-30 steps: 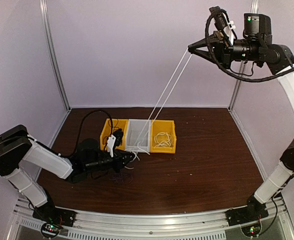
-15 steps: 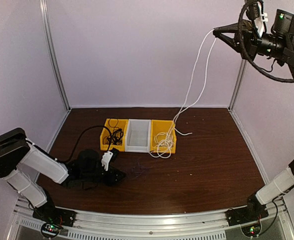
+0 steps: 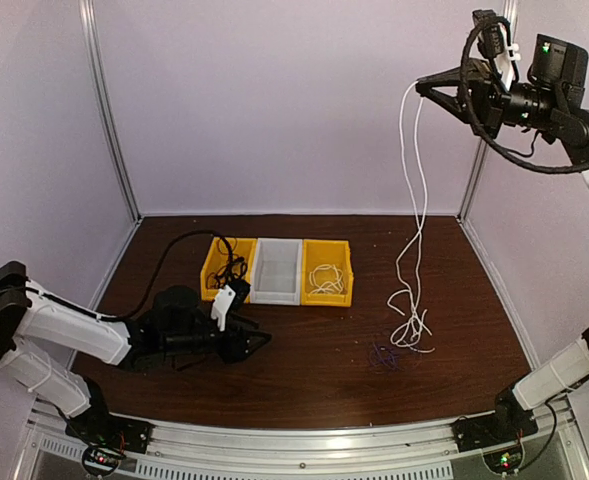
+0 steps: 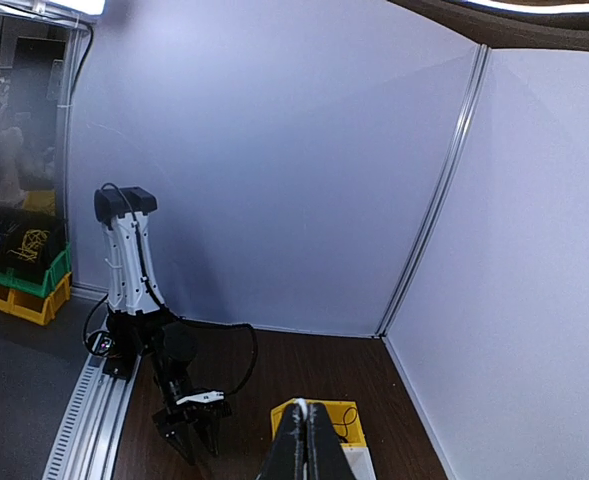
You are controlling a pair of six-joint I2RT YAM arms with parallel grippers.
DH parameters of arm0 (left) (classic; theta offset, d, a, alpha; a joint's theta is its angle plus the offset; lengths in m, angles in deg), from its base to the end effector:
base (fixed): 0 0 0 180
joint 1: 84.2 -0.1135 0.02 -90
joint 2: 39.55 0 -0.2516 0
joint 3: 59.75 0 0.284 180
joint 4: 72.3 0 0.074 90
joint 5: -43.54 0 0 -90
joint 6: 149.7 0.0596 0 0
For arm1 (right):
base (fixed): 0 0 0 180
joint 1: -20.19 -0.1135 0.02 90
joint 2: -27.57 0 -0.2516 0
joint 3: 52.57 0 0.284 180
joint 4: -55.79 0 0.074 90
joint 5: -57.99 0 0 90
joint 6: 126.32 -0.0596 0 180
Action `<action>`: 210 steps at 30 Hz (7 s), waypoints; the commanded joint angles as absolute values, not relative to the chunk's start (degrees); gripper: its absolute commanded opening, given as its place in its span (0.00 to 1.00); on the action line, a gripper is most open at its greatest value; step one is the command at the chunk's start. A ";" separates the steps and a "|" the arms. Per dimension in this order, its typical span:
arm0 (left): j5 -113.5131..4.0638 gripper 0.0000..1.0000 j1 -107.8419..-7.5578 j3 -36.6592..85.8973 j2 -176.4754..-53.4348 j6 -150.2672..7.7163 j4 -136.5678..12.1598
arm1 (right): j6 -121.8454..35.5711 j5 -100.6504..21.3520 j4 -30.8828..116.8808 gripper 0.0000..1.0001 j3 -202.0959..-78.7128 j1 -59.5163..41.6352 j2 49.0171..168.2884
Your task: Untangle the cables
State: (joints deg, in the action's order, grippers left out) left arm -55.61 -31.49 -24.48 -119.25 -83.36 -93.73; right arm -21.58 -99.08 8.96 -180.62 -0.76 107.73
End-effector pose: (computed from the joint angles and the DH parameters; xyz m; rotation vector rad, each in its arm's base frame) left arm 0.1743 -0.2445 0.1103 0.6378 2.0158 -0.9967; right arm 0.2275 0.1459 0.5739 -1.2992 1.0198 0.9815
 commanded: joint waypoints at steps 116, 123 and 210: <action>-6.67 0.00 -16.93 33.16 -87.41 -54.71 -54.20 | -4.46 -83.86 13.79 0.00 -116.93 2.43 111.91; -9.47 0.00 -16.88 25.67 -90.76 -59.36 -54.36 | 5.84 -77.31 4.61 0.23 -117.51 3.24 104.53; -52.12 0.00 -48.36 37.12 -152.52 -88.41 -66.30 | -13.70 -67.40 30.76 0.53 -106.87 15.26 84.29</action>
